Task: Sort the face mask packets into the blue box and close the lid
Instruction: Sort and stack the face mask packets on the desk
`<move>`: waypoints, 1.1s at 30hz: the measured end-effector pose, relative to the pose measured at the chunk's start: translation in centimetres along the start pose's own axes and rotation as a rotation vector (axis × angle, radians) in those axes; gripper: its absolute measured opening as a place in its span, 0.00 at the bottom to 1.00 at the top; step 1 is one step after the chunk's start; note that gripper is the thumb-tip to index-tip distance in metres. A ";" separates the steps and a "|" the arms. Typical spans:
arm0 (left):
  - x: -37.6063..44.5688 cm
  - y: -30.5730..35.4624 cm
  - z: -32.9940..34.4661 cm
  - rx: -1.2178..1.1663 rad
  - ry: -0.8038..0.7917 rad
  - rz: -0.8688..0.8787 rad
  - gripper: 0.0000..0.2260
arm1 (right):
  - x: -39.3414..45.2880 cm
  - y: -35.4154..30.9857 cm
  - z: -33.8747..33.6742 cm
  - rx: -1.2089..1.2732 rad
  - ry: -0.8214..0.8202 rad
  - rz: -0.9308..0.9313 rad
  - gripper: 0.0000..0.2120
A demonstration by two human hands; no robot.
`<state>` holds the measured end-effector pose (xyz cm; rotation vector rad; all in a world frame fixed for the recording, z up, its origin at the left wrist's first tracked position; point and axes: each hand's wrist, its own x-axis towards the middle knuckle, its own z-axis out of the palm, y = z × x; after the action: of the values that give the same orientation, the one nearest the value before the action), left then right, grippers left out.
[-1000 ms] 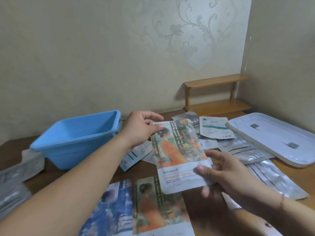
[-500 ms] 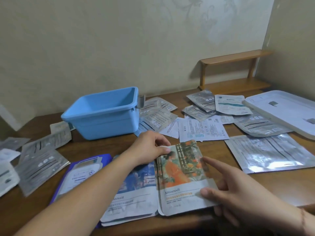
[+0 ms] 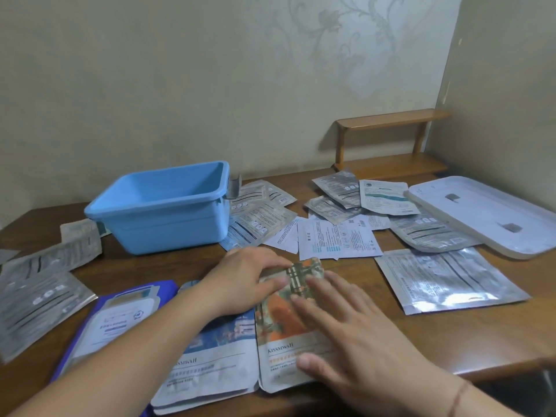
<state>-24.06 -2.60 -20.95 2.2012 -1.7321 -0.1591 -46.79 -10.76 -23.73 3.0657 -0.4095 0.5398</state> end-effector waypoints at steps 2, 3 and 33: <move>0.1 0.1 0.0 0.083 -0.042 -0.001 0.20 | 0.2 -0.4 1.2 -0.008 -0.060 -0.010 0.33; 0.3 0.1 0.0 0.078 -0.040 -0.007 0.20 | 0.3 -0.6 1.6 -0.006 -0.078 -0.007 0.33; 11.1 1.4 -0.9 0.373 -0.349 -0.119 0.28 | 8.5 11.0 1.7 0.102 -0.404 0.309 0.37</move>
<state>-22.29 -13.43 -18.38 2.6810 -1.9380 -0.2838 -41.34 -23.65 -22.93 3.2197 -0.8971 -0.0743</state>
